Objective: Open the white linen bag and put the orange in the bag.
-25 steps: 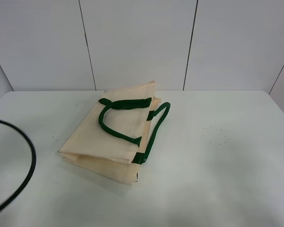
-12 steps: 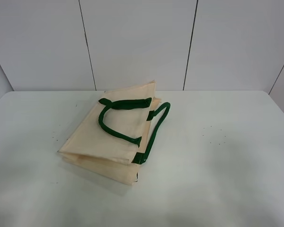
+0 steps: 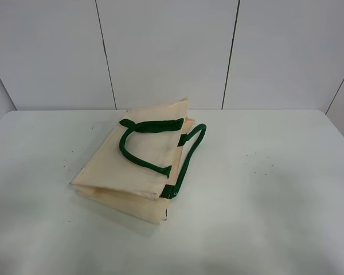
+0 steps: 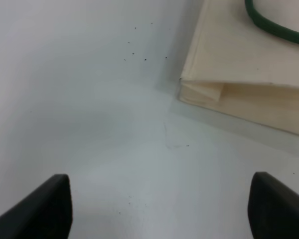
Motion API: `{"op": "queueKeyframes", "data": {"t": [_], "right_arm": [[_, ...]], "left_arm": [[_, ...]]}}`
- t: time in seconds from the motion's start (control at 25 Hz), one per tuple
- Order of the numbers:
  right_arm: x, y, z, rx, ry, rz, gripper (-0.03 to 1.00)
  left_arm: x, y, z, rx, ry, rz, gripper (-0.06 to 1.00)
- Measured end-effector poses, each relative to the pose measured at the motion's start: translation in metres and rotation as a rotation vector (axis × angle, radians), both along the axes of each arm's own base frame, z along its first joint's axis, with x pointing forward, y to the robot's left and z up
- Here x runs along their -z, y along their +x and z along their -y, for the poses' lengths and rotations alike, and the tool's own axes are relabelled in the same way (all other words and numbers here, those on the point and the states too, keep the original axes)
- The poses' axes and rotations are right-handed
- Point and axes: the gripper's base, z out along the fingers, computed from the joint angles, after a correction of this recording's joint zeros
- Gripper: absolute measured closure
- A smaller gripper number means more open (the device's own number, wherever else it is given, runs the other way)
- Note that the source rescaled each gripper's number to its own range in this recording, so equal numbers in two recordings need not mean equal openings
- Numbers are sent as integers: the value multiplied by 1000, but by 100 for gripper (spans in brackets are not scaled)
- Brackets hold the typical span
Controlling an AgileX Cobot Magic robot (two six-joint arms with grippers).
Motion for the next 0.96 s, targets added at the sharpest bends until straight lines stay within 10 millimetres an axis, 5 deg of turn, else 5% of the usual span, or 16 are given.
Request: {"op": "queueKeyframes", "data": {"t": [0.96], "right_arm": [[0, 0, 0, 0, 0, 0, -3]], "left_arm": [[0, 0, -1, 29, 8, 0, -1]]}}
